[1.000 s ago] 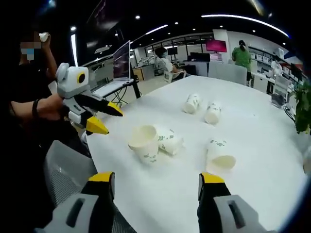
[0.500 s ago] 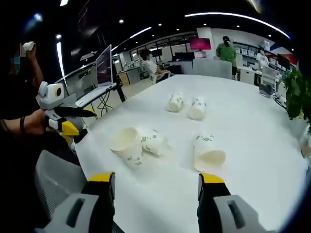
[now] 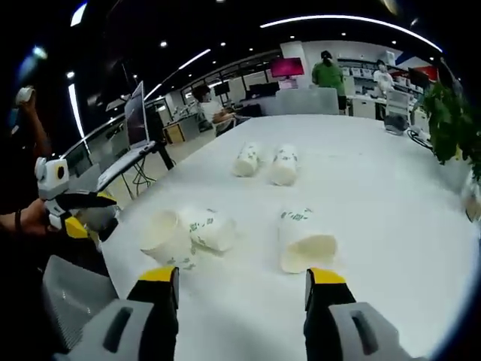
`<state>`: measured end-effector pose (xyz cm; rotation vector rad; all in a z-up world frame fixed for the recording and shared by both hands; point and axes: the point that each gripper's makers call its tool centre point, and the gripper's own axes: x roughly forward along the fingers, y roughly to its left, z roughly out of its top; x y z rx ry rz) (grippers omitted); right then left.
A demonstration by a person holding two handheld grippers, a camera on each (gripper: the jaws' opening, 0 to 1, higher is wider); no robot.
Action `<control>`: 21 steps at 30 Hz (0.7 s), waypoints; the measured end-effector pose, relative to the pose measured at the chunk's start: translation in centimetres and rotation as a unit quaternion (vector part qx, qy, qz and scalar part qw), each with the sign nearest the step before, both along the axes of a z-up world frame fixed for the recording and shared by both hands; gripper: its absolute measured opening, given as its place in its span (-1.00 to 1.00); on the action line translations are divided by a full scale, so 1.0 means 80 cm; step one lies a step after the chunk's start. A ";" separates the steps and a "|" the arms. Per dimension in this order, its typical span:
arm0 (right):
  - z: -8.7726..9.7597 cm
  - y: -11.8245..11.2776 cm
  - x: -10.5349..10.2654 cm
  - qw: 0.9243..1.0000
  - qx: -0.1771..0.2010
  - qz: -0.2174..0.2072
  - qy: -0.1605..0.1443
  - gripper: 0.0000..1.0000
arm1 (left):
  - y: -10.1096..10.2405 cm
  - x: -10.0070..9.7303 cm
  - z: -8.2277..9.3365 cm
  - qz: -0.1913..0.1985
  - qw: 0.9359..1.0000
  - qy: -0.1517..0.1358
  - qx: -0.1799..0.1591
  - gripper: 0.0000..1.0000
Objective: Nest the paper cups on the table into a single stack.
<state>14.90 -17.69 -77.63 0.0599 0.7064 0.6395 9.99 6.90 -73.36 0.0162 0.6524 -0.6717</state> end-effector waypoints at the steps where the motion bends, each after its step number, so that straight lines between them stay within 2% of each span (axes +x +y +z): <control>1: -0.001 0.001 0.001 1.000 0.001 -0.001 0.000 0.36 | 0.001 0.000 0.000 0.001 1.000 0.000 0.000 0.48; 5: -0.022 -0.004 0.023 1.000 0.009 -0.017 0.007 0.36 | -0.002 0.000 0.003 0.002 1.000 -0.003 -0.002 0.50; 7: -0.018 0.000 0.027 1.000 0.013 -0.026 0.010 0.36 | -0.003 -0.001 0.003 0.000 1.000 -0.006 -0.001 0.51; 16: -0.031 0.010 0.052 0.998 0.034 -0.055 0.015 0.35 | 0.001 -0.007 0.011 0.004 1.000 -0.006 0.001 0.50; 21: -0.047 0.017 0.071 0.996 0.054 -0.068 0.019 0.31 | 0.006 -0.013 0.006 0.002 1.000 0.002 0.014 0.48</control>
